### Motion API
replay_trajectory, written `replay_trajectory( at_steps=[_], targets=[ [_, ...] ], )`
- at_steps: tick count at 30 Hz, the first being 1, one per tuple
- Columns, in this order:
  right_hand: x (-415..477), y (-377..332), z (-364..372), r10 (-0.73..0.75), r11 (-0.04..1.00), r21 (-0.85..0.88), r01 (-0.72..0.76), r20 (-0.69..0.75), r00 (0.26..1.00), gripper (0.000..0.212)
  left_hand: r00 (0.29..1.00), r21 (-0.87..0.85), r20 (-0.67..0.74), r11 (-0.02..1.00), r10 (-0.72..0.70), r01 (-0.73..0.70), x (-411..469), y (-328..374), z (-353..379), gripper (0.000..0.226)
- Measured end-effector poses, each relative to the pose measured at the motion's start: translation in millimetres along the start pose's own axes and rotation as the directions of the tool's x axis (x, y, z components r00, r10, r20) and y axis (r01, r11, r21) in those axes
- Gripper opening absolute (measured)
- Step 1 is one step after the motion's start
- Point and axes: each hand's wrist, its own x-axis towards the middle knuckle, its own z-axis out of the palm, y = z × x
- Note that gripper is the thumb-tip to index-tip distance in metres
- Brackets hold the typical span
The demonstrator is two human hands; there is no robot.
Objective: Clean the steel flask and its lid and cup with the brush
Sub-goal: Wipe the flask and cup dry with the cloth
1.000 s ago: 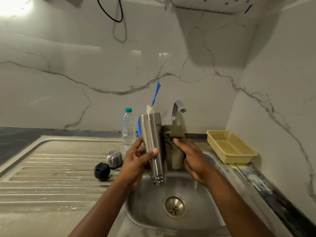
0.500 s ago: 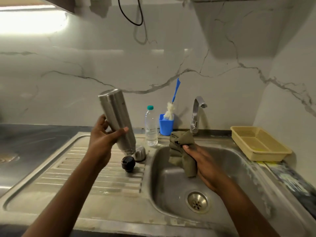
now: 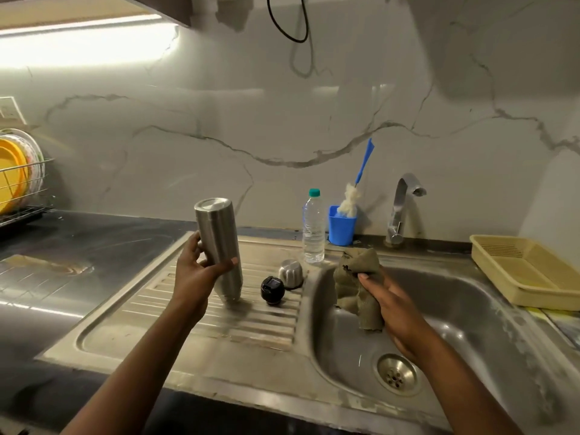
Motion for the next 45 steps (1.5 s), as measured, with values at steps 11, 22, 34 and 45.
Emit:
replay_trajectory(
  at_steps=[11, 22, 34, 45],
  targets=[
    [-3.9, 2.5, 2.5, 0.001, 1.0, 0.029, -0.001, 0.005, 1.0, 0.027, 1.0, 0.046, -0.015, 0.999, -0.017, 0.017, 0.1, -12.0, 1.7, 0.08],
    [-1.9, 5.7, 1.8, 0.007, 0.999, 0.049, -0.007, 0.007, 1.0, 0.026, 0.924, 0.451, -0.224, 0.873, 0.311, -0.184, -20.9, -13.5, 6.1, 0.095],
    [2.0, 13.9, -2.9, 0.006, 0.998, 0.057, -0.005, -0.007, 1.0, 0.029, 0.832, 0.749, 0.546, 0.389, 0.097, -0.537, -46.0, -28.2, 65.0, 0.058],
    [7.9, 21.2, -5.5, 0.021, 0.997, 0.073, -0.019, -0.03, 0.999, 0.028, 0.897, 0.761, 0.44, 0.514, 0.039, -0.396, -31.0, -28.5, 91.5, 0.065]
  ],
)
